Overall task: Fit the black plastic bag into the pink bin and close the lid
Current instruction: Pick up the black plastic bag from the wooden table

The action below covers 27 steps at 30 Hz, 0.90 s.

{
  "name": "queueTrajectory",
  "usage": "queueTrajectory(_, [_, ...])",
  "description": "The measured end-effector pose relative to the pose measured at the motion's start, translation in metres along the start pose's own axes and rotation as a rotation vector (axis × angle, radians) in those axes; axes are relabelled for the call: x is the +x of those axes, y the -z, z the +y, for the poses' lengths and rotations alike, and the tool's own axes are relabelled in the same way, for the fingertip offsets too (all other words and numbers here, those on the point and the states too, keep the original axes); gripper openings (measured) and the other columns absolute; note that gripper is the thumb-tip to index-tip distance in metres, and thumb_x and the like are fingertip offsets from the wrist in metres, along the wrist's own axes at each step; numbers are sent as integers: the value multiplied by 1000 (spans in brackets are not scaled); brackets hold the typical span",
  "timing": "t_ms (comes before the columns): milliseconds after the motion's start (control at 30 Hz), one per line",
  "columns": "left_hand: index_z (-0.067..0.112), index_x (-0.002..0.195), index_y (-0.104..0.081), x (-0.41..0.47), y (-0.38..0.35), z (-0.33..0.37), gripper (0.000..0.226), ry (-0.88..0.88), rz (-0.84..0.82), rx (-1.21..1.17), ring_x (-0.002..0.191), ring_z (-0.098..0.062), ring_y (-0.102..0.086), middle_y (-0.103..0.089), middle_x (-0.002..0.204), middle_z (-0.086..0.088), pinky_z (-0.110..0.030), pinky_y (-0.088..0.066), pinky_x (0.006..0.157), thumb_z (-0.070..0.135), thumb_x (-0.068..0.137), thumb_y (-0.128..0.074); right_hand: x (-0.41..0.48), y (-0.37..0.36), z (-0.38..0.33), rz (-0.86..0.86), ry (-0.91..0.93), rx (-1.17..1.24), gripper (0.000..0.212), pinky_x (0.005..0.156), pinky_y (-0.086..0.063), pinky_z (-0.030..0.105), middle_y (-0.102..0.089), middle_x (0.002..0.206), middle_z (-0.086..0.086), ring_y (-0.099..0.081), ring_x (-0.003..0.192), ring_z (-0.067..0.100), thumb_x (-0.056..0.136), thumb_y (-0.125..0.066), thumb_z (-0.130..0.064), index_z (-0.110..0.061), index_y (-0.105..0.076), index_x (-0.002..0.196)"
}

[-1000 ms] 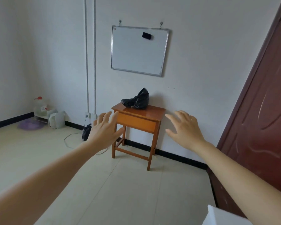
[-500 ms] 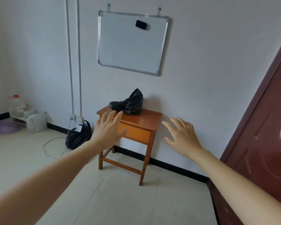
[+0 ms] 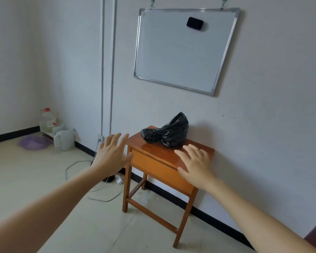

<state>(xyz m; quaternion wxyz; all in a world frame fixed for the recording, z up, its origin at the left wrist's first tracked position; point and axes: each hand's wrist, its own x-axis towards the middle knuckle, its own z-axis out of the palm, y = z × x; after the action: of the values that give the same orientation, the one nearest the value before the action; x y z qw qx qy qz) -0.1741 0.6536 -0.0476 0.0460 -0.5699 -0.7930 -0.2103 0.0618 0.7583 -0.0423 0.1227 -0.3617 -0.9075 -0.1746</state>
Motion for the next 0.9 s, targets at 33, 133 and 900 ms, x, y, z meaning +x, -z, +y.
queueTrajectory(33, [20,144,-12,21,-3,-5,64,-8,7,2,142,-28,-9,-16,155,-9,-49,-17,115,44,91,-39,16,-5,8,0,-9,7,50,79,-54,48,-68,110,11,-62,107,30,66,-63,-35,-21,-56,113])
queueTrajectory(133, [20,144,-12,83,-13,-14,69,-28,-3,-1,142,-29,-9,-17,155,-9,-49,-17,115,52,88,-35,64,-9,31,23,-48,4,48,83,-51,50,-65,116,13,-59,112,32,71,-56,-35,-20,-55,116])
queueTrajectory(900, [26,144,-8,385,-205,72,88,-23,-127,16,142,-25,-8,-15,155,-3,-45,-16,115,66,66,-3,293,-206,249,-125,-54,202,52,114,-16,45,-21,152,8,-11,142,25,92,-43,-34,-23,-25,140])
